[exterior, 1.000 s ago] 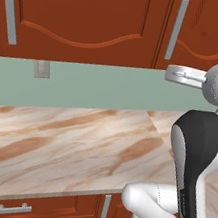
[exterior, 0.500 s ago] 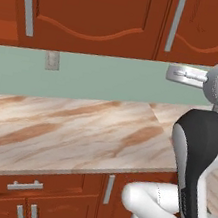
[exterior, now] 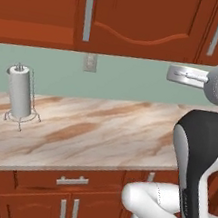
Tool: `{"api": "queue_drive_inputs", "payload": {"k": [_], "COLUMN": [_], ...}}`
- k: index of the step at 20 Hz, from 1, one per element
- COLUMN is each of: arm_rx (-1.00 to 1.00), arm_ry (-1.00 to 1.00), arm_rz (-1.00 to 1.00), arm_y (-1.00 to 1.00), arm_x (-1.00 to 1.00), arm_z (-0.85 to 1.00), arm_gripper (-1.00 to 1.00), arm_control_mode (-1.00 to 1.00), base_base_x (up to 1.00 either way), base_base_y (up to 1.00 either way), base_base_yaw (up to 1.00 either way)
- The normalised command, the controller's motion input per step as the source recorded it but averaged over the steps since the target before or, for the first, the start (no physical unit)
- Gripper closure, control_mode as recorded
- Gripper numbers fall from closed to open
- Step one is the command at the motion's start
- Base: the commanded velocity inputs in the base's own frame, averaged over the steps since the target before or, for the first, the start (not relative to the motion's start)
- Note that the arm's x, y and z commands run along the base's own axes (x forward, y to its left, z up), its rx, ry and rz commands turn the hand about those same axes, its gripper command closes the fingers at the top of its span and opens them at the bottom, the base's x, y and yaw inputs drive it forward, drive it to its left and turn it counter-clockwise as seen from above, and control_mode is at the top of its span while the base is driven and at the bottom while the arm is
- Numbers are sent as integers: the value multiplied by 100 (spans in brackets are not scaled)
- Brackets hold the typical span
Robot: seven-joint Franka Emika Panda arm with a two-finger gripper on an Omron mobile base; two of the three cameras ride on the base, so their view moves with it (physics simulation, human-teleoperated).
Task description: Close all open cabinet doors.
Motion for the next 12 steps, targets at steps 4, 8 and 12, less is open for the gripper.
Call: {"api": "queue_drive_inputs", "payload": {"k": [4,8,12], "arm_rx": [0,0,0], "arm_ry": [0,0,0], "arm_rz": [0,0,0], "arm_y": [0,0,0], "arm_x": [0,0,0], "arm_z": [0,0,0], "arm_gripper": [-100,-100,-100], "arm_control_mode": [100,100,100], "base_base_x": [-11,-20,-25], "base_base_y": [77,72,57], "base_base_yaw": [5,4,3]}}
